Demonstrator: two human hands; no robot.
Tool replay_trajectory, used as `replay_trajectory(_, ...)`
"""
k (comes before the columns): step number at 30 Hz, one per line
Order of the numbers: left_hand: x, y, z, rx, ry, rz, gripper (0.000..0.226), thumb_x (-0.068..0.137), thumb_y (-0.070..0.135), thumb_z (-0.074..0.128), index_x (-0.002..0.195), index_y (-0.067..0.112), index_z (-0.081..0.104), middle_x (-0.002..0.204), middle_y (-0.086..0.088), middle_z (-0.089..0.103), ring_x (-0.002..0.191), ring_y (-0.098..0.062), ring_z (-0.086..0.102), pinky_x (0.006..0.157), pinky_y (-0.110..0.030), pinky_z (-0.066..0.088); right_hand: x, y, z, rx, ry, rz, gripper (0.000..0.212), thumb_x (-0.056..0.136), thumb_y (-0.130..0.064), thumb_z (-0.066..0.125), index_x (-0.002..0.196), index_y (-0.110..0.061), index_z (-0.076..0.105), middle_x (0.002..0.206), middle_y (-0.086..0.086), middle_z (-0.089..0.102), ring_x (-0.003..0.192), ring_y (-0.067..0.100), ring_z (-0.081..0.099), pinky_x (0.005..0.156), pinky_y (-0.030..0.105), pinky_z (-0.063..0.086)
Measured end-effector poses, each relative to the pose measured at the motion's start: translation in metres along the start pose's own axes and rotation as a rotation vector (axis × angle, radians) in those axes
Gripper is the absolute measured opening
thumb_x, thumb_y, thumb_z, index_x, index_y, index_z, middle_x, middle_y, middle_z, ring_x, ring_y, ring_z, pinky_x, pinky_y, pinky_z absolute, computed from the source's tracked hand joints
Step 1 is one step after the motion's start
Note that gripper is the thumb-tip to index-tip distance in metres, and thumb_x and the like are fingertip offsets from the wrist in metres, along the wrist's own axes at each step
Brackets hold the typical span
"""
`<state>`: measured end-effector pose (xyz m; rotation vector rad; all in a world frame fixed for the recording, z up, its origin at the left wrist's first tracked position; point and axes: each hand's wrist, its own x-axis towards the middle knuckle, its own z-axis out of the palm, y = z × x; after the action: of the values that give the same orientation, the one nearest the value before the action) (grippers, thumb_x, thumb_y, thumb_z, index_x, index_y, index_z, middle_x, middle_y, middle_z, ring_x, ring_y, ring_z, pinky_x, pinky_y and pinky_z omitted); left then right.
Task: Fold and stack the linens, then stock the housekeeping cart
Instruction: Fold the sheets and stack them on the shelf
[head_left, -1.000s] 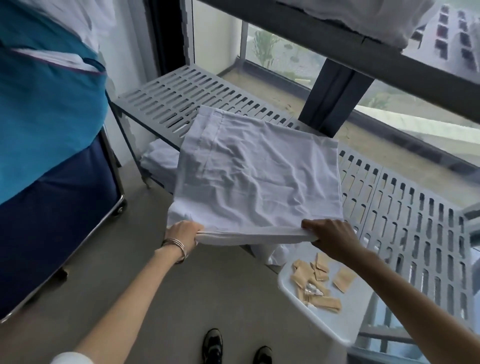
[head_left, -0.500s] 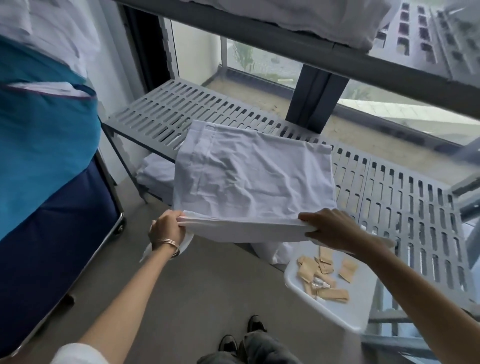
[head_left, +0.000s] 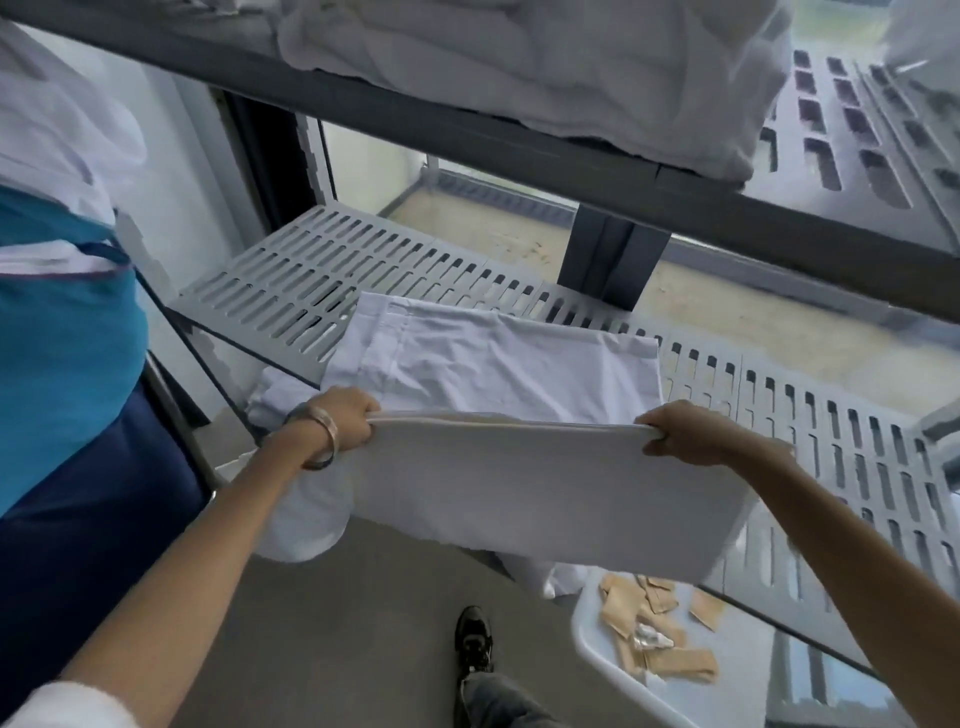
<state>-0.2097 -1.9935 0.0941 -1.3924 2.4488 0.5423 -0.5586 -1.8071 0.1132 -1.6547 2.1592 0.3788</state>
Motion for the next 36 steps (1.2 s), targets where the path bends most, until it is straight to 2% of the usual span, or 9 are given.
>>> replay_trajectory(4, 0.099, 0.030, -0.056, -0.059, 0.400, -0.035, 0.026, 0.084, 0.003, 0.049, 0.096, 0.021, 0.064, 0.102, -0.011, 0.062, 0.107, -0.032, 0.057, 0.082, -0.034, 0.043, 0.084, 0.025, -0.030, -0.009, 0.444, 0.256, 0.028, 0.090, -0.004, 0.044, 0.107, -0.015, 0.063, 0.101, 0.012, 0.059, 0.110, 0.029, 0.049, 0.085, 0.039, 0.040)
replay_trajectory(7, 0.165, 0.052, -0.067, 0.148, 0.635, -0.055, 0.057, 0.095, 0.008, 0.043, 0.147, 0.019, 0.024, 0.149, -0.019, 0.030, 0.141, -0.030, 0.023, 0.114, -0.048, 0.013, 0.140, 0.031, -0.040, -0.051, 0.543, 0.448, 0.057, 0.096, -0.015, 0.042, 0.148, -0.014, 0.020, 0.150, 0.018, 0.023, 0.140, 0.034, 0.015, 0.110, 0.060, 0.017)
replay_trajectory(10, 0.186, 0.083, -0.014, 0.371, 0.409, 0.009, 0.067, 0.101, 0.031, 0.032, 0.150, 0.018, -0.013, 0.155, -0.016, -0.019, 0.143, -0.033, -0.018, 0.113, -0.053, -0.009, 0.167, 0.011, -0.012, 0.021, 0.234, 0.380, 0.071, 0.098, -0.026, 0.044, 0.151, -0.020, -0.004, 0.157, 0.013, -0.010, 0.144, 0.037, -0.003, 0.109, 0.066, 0.014)
replay_trajectory(14, 0.164, 0.082, 0.082, 0.338, -0.108, 0.221, 0.067, 0.096, 0.035, 0.039, 0.151, 0.023, 0.002, 0.158, -0.005, -0.014, 0.144, -0.028, -0.015, 0.115, -0.051, -0.006, 0.156, -0.027, 0.071, 0.097, -0.247, 0.160, 0.084, 0.091, -0.053, 0.049, 0.151, -0.023, -0.002, 0.157, 0.012, -0.011, 0.143, 0.040, 0.001, 0.111, 0.061, 0.018)
replay_trajectory(19, 0.163, 0.048, 0.100, 0.188, -0.179, 0.308, 0.079, 0.090, 0.045, 0.048, 0.151, 0.029, 0.000, 0.157, -0.005, -0.017, 0.144, -0.025, -0.018, 0.115, -0.044, -0.009, 0.152, -0.061, 0.118, -0.109, -0.140, 0.156, 0.093, 0.087, -0.034, 0.061, 0.150, -0.019, -0.005, 0.157, 0.009, 0.000, 0.142, 0.041, 0.007, 0.106, 0.062, 0.021)
replay_trajectory(22, 0.163, 0.020, 0.098, 0.333, -0.179, 0.365, 0.094, 0.080, 0.055, 0.059, 0.149, 0.038, -0.003, 0.157, -0.002, -0.017, 0.143, -0.030, -0.018, 0.111, -0.058, -0.005, 0.156, -0.058, 0.128, -0.221, -0.004, 0.136, 0.077, 0.090, -0.020, 0.056, 0.150, -0.013, 0.008, 0.152, 0.016, 0.020, 0.135, 0.039, 0.028, 0.103, 0.054, 0.035)
replay_trajectory(25, 0.149, -0.008, 0.104, 0.536, -0.127, 0.335, 0.098, 0.083, 0.036, 0.064, 0.147, 0.040, -0.011, 0.156, -0.005, -0.019, 0.142, -0.036, -0.017, 0.110, -0.062, -0.002, 0.151, -0.027, 0.128, -0.319, 0.052, 0.082, 0.064, 0.092, 0.000, 0.041, 0.149, -0.011, 0.014, 0.149, 0.013, 0.029, 0.132, 0.032, 0.036, 0.101, 0.045, 0.040)
replay_trajectory(31, 0.112, 0.020, 0.137, 0.689, -0.093, 0.601, 0.074, 0.095, 0.044, 0.042, 0.151, 0.024, -0.002, 0.158, -0.011, -0.008, 0.145, -0.029, -0.007, 0.110, -0.059, -0.009, 0.127, 0.073, 0.098, -0.353, -0.271, 0.619, 0.064, 0.099, -0.041, 0.034, 0.150, -0.027, -0.002, 0.159, 0.004, -0.005, 0.143, 0.042, 0.000, 0.109, 0.067, 0.012)
replay_trajectory(36, 0.103, 0.026, 0.143, 0.764, -0.089, 0.702, 0.072, 0.088, 0.031, 0.058, 0.145, 0.015, 0.017, 0.153, -0.017, 0.010, 0.143, -0.032, 0.005, 0.106, -0.069, -0.008, 0.111, -0.063, 0.114, -0.110, -0.174, 0.147, 0.083, 0.093, -0.020, 0.051, 0.150, -0.030, -0.009, 0.157, 0.005, -0.017, 0.143, 0.041, -0.008, 0.109, 0.062, 0.018)
